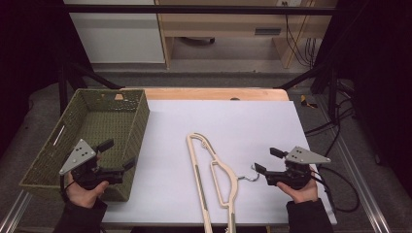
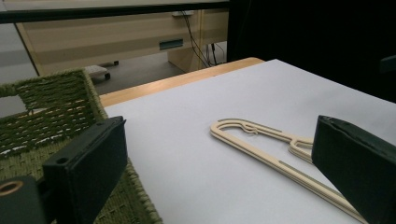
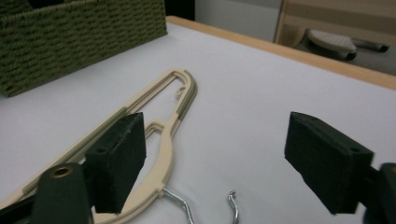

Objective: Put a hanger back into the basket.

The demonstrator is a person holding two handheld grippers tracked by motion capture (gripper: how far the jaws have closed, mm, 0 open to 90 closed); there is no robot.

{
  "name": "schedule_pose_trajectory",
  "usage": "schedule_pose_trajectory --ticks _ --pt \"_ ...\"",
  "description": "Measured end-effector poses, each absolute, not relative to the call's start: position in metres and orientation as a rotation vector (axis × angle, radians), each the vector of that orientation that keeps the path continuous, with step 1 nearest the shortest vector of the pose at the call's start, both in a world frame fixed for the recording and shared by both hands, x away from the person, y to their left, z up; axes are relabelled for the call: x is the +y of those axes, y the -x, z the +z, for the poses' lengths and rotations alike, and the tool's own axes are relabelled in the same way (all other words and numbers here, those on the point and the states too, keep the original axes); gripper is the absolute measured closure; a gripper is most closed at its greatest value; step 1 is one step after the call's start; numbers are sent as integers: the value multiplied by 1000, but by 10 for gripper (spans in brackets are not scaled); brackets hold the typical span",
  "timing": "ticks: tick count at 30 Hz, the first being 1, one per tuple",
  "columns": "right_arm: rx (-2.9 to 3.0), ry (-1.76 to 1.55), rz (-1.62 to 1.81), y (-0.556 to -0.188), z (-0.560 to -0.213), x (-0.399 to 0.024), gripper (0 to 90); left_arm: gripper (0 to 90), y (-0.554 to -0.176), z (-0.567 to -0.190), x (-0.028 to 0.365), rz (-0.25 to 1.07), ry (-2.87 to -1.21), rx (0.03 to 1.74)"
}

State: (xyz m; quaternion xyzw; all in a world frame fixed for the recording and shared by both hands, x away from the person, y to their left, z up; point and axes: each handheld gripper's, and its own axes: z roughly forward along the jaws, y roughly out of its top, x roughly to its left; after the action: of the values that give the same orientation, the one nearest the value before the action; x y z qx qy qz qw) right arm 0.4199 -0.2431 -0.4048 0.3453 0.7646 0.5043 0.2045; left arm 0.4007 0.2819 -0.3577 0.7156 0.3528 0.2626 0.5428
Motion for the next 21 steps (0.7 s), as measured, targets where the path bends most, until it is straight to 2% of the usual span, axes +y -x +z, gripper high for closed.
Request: schedule_pose_trajectory --ticks 14,21 --pt "2399 -938 1270 -438 -445 -227 429 36 -397 -363 252 587 -1764 794" --pt "2489 -945 1201 -445 -465 -225 571 36 -393 -365 234 565 -1801 751"
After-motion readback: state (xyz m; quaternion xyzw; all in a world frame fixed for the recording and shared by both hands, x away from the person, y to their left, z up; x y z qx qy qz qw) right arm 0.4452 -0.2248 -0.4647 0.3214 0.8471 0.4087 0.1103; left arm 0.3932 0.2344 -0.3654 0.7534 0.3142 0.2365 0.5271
